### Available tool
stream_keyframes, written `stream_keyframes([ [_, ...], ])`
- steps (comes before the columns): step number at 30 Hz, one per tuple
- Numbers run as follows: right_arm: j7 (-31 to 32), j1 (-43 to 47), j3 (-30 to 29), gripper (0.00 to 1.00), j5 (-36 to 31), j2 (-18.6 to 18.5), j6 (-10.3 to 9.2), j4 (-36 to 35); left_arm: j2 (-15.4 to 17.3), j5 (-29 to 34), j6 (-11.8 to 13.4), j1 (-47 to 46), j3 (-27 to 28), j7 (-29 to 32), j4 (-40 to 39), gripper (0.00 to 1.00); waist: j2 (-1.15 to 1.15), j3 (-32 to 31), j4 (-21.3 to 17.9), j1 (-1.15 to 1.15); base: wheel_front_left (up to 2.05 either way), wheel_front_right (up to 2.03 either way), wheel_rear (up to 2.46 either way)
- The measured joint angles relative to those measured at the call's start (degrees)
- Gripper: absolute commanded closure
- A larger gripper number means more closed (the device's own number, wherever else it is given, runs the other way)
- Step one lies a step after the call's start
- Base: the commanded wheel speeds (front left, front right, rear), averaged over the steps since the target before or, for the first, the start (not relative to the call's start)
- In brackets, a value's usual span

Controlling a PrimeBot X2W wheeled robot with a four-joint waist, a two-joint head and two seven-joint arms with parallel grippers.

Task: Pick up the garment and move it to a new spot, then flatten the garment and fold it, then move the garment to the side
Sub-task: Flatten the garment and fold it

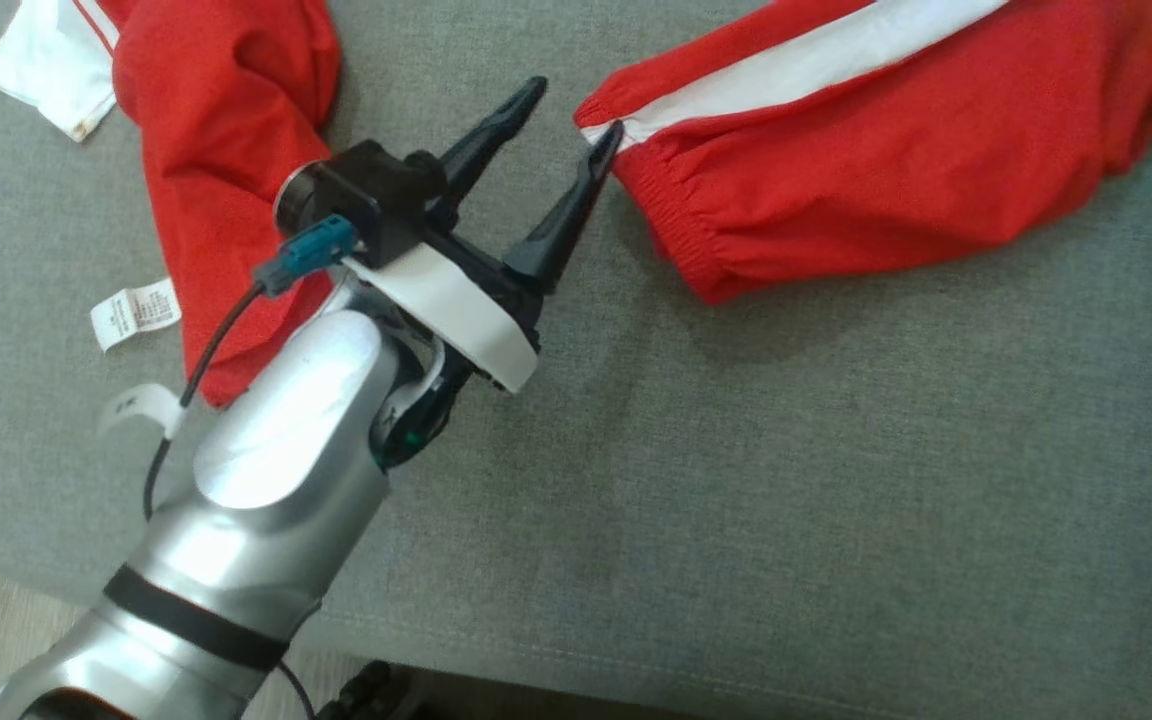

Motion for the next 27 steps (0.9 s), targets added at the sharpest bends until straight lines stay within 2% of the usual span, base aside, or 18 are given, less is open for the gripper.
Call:
stream_keyframes([
  [9, -10.3, 3.4, -3.2, 0.00, 1.6, 4.6, 0.00, 5.1, -0.2, 2.5, 0.0, 3.9, 7.6, 0.0, 1.2, 0.00, 0.00, -4.3, -2.4, -0.01, 0.00, 0.00, 0.00],
  [14, -17.0, 8.8, -6.6, 0.00, 4.2, 8.5, 0.00, 4.4, -0.1, 3.7, 0.0, 8.6, 13.1, 0.0, -0.1, 0.00, 0.00, -7.7, -4.9, -0.01, 0.00, 0.00, 0.00],
  [19, -23.6, 13.2, -10.5, 0.00, 4.0, 10.7, 0.00, 2.3, -0.6, 5.3, 0.0, 12.4, 18.8, 0.0, -3.0, 0.00, 0.00, -11.3, -7.3, -0.01, 0.00, 0.00, 0.00],
  [23, -27.7, 18.4, -16.1, 0.00, 2.3, 13.6, 0.00, 1.6, -1.7, 6.6, 0.0, 16.4, 22.8, 0.0, -4.7, 0.00, 0.00, -14.2, -9.0, -0.01, 0.00, 0.00, 0.00],
  [27, -30.7, 26.4, -22.4, 0.00, -0.3, 18.3, 0.00, 0.3, -2.9, 8.3, 0.0, 21.2, 26.1, 0.0, -5.5, 0.00, 0.00, -16.9, -10.5, -0.01, 0.00, 0.00, 0.00],
])
